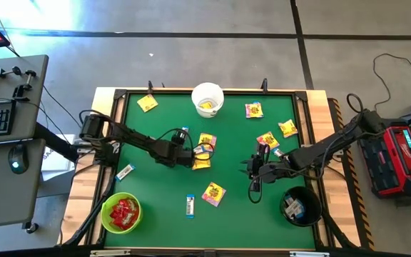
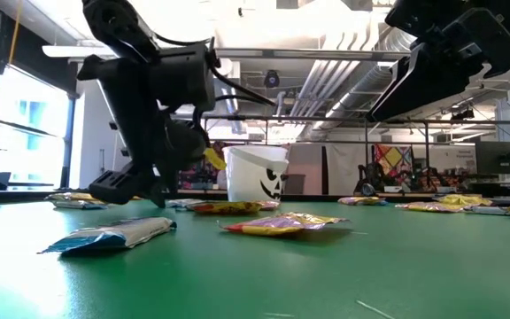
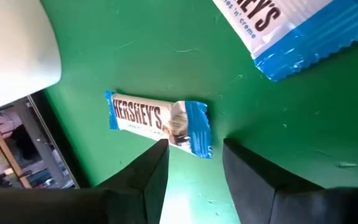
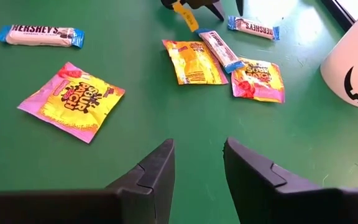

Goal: Sort candy by brand, put in halloween buckets
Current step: Put the white candy into the black bucket

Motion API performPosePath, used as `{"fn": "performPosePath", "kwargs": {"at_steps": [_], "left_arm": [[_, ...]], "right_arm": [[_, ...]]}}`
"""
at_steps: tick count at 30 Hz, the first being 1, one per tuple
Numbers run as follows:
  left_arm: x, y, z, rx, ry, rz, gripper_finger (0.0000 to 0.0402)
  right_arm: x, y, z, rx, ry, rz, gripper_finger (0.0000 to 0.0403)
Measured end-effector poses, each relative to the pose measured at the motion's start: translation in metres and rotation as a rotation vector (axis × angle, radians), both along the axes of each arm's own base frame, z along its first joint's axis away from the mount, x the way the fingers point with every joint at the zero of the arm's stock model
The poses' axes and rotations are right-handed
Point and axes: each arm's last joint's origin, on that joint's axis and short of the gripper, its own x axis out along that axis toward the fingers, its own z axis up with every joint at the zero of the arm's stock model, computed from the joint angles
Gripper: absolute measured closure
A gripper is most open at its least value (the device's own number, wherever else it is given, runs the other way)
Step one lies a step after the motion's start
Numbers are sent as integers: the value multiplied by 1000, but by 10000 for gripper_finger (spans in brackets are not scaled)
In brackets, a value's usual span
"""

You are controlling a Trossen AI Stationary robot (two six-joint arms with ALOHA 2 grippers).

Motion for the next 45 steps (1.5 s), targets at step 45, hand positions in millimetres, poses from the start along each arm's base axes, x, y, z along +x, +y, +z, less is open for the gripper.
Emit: {"fn": "performPosePath", "kwargs": {"at_steps": [45], "left_arm": [[-1, -24, 51, -528, -318, 12, 401]], "right_arm": [[0, 0, 0, 7, -1, -3, 277]]}}
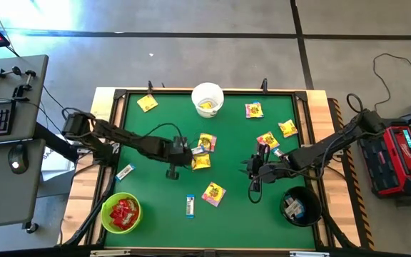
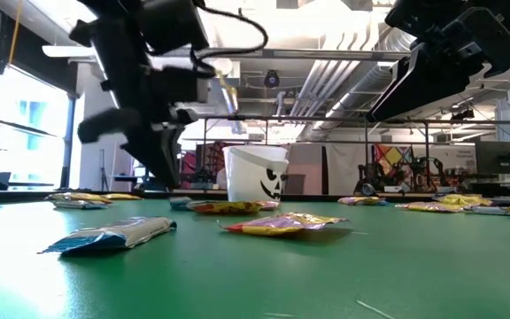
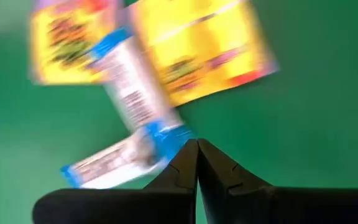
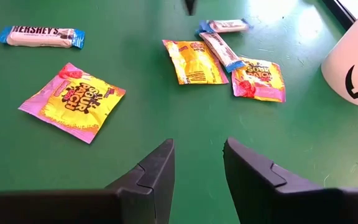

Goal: Sort candy by brand, put in halloween buckets
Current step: Put the white candy into the black bucket

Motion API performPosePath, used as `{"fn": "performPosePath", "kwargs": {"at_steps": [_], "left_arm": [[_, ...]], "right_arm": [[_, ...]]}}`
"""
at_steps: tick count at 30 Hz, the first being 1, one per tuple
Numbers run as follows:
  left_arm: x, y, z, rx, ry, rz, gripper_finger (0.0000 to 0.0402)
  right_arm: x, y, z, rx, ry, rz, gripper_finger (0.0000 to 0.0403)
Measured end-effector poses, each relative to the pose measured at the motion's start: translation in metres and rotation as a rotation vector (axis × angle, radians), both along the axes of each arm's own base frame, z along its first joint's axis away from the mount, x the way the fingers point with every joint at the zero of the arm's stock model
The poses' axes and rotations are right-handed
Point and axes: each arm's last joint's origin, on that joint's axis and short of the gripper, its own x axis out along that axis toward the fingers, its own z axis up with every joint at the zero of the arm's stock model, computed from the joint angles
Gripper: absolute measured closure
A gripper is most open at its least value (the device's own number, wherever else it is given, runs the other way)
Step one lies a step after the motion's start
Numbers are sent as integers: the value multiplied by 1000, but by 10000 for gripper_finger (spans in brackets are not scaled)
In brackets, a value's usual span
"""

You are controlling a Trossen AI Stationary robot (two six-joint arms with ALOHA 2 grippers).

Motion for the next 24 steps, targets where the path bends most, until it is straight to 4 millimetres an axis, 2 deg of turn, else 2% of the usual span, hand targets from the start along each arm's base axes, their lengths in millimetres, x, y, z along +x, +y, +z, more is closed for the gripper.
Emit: {"fn": "performPosePath", "kwargs": {"at_steps": [5, 8, 11, 17, 20, 24], "left_arm": [[0, -21, 1, -38, -31, -35, 401], [-3, -17, 1, 38, -32, 63, 401], [-2, 1, 1, 101, -45, 193, 401], [0, 53, 2, 105, -68, 386, 401], [0, 76, 3, 87, -80, 405, 401], [2, 96, -6, 54, -62, 388, 401]], "right_arm": [[0, 0, 0, -4, 1, 3, 277], [0, 0, 0, -6, 1, 4, 277], [0, 0, 0, -13, 3, 10, 277], [0, 0, 0, -14, 3, 11, 277], [0, 0, 0, -14, 3, 10, 277], [0, 0, 0, -12, 3, 8, 277]]}}
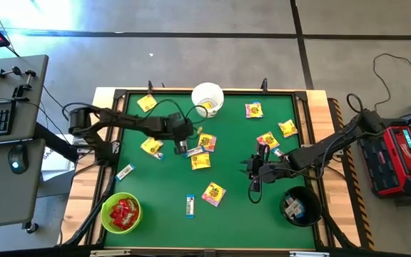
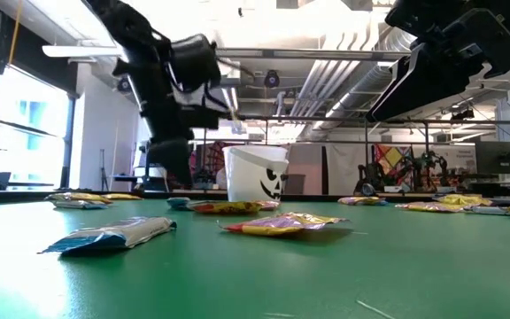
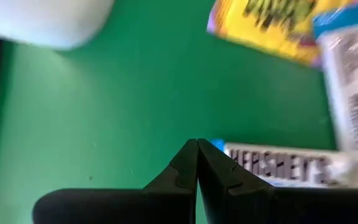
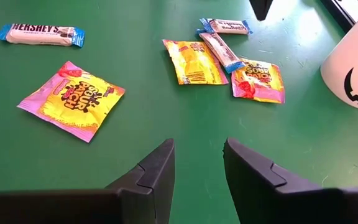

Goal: Sort candy by brand, put in halloween buckets
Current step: Put the white candy into the black bucket

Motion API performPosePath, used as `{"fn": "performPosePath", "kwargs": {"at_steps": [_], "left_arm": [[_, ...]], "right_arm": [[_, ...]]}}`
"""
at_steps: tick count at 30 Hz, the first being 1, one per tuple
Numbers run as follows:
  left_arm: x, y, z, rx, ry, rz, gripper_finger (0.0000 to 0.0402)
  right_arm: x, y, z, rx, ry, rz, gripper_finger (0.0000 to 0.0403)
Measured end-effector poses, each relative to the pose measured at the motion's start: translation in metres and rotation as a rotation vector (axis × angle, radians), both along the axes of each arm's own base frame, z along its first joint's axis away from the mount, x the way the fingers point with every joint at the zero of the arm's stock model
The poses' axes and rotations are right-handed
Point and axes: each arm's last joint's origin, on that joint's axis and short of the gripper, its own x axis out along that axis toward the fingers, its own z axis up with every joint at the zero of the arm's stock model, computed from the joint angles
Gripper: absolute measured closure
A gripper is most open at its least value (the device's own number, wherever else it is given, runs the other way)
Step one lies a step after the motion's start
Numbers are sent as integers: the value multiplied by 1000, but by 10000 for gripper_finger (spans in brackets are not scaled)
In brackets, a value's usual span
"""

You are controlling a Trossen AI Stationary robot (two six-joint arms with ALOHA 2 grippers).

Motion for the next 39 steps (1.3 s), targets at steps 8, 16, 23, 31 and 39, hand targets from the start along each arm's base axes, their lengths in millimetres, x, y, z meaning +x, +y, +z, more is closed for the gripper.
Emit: {"fn": "performPosePath", "kwargs": {"at_steps": [8, 16, 23, 31, 39], "left_arm": [[3, -2, -21, -82, 72, -71, 401], [2, -38, -20, -143, 111, -124, 401], [0, -84, -20, -158, 140, -213, 401], [-13, -126, 1, -156, 81, -253, 401], [-41, -158, 17, -281, 145, -231, 401]], "right_arm": [[0, 0, 0, 13, 5, 3, 277], [-1, 0, -1, 19, 14, -6, 277], [-1, 0, -1, 18, 16, -6, 277], [-1, 0, -2, 16, 20, -6, 277], [-2, 0, -2, 16, 20, -6, 277]]}}
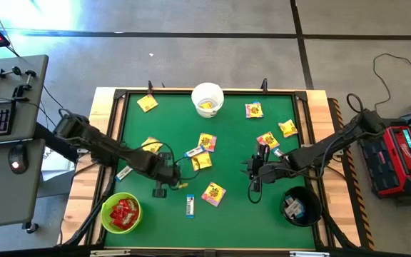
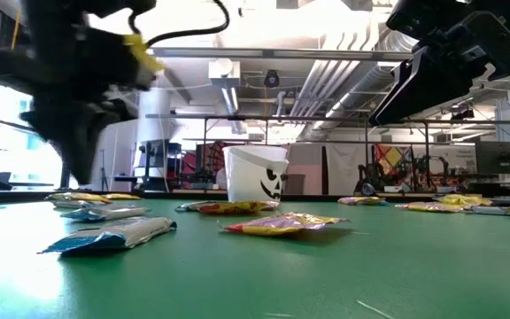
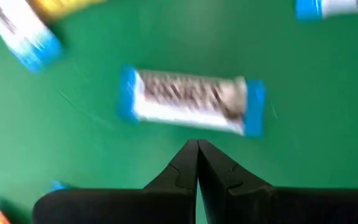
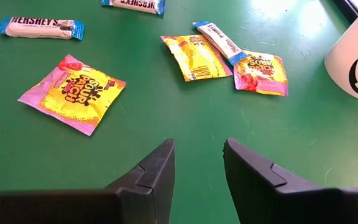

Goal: Sort candy by brand, put in halloween buckets
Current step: Put the white candy into the black bucket

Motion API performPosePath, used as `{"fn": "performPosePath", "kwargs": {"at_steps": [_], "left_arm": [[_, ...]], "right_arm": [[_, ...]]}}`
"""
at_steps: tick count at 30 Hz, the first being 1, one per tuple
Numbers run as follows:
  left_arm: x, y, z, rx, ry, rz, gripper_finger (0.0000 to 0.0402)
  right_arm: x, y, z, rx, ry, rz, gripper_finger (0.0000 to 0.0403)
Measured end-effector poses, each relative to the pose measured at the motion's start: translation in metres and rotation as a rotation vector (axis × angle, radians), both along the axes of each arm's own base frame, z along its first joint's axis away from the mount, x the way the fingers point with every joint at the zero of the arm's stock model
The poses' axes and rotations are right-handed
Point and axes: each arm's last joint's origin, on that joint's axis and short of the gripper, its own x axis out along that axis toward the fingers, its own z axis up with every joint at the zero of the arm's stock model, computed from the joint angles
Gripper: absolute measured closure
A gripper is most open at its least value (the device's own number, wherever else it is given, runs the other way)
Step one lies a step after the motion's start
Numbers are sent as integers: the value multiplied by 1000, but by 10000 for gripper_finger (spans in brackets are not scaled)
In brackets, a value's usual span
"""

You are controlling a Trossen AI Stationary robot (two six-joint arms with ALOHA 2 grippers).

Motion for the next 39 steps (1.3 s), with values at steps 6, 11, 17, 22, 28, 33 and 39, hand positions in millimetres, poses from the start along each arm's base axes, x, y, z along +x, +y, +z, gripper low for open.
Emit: {"fn": "performPosePath", "kwargs": {"at_steps": [6, 11, 17, 22, 28, 33, 39], "left_arm": [[0, -14, -13, 21, 28, -1, 401], [5, -14, -28, 78, 40, 9, 401], [12, -15, -35, 87, 8, -1, 401], [26, -18, -32, 60, -124, -9, 402], [38, -18, -40, 52, -186, -38, 402], [43, -15, -48, 62, -189, -41, 401], [41, -17, -29, 95, -195, -49, 401]], "right_arm": [[0, 1, 0, 33, 12, 24, 277], [1, 2, -4, 129, 52, 54, 277], [1, 1, -7, 133, 83, 60, 301], [1, 1, -7, 126, 79, 60, 374], [1, 2, -7, 125, 79, 61, 387], [1, 2, -7, 142, 79, 69, 390], [2, 2, -7, 144, 77, 68, 397]]}}
